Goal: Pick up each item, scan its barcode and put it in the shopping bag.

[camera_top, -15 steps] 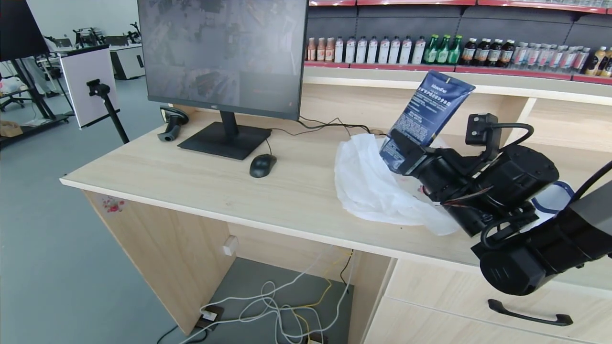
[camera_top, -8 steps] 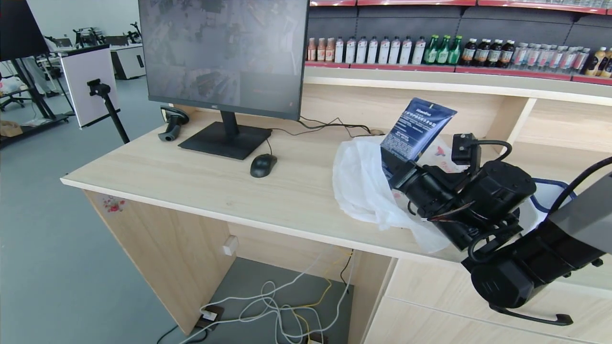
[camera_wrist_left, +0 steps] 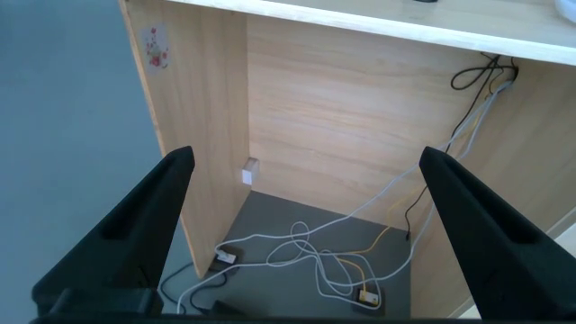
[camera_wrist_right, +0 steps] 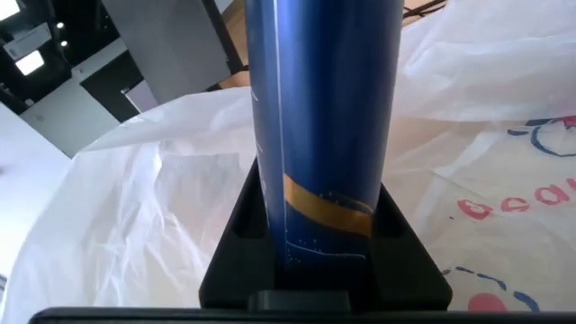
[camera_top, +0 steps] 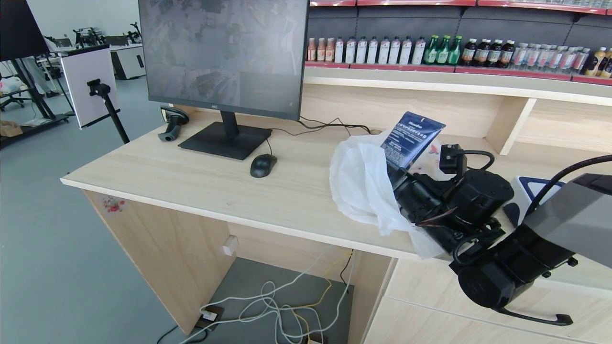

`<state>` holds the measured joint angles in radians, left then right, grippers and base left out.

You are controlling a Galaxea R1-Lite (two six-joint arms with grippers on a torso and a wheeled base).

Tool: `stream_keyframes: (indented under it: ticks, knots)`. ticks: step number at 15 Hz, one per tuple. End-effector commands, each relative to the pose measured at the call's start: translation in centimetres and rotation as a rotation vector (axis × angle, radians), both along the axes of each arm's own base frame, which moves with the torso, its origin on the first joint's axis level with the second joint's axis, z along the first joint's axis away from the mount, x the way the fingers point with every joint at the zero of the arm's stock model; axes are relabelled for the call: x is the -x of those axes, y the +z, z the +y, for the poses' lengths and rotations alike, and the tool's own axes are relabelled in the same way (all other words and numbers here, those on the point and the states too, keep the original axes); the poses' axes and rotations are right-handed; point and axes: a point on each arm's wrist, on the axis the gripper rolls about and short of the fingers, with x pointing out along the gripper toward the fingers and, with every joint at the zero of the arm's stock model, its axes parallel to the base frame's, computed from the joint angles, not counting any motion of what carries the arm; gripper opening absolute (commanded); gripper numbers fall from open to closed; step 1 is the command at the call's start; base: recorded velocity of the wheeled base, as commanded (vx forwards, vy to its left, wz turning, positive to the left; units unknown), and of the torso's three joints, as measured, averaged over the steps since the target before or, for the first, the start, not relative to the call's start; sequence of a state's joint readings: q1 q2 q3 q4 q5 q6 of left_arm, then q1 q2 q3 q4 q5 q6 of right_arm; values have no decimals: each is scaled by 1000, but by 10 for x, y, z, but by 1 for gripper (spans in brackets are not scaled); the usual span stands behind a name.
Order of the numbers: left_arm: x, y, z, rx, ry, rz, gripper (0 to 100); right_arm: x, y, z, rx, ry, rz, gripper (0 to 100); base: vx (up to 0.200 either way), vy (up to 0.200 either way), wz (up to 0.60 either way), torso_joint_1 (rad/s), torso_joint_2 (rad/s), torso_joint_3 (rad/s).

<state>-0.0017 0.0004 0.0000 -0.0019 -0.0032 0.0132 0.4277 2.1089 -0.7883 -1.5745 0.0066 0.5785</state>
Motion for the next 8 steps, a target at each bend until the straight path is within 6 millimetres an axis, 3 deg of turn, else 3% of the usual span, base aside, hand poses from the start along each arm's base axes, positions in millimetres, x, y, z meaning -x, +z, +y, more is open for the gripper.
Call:
stream_keyframes:
  ticks: [1, 5, 8]
  knots:
    - [0, 0, 0, 1, 0, -2, 100, -3, -9, 1, 11, 0, 26, 100, 0, 0, 0, 0, 0, 0]
    - [0, 0, 0, -1, 0, -2, 100, -7, -7, -3, 29, -20, 3, 100, 0, 0, 0, 0, 0, 0]
    - [0, 0, 0, 1, 0, -2, 100, -15, 10, -7, 37, -46, -78, 100, 0, 0, 0, 0, 0, 0]
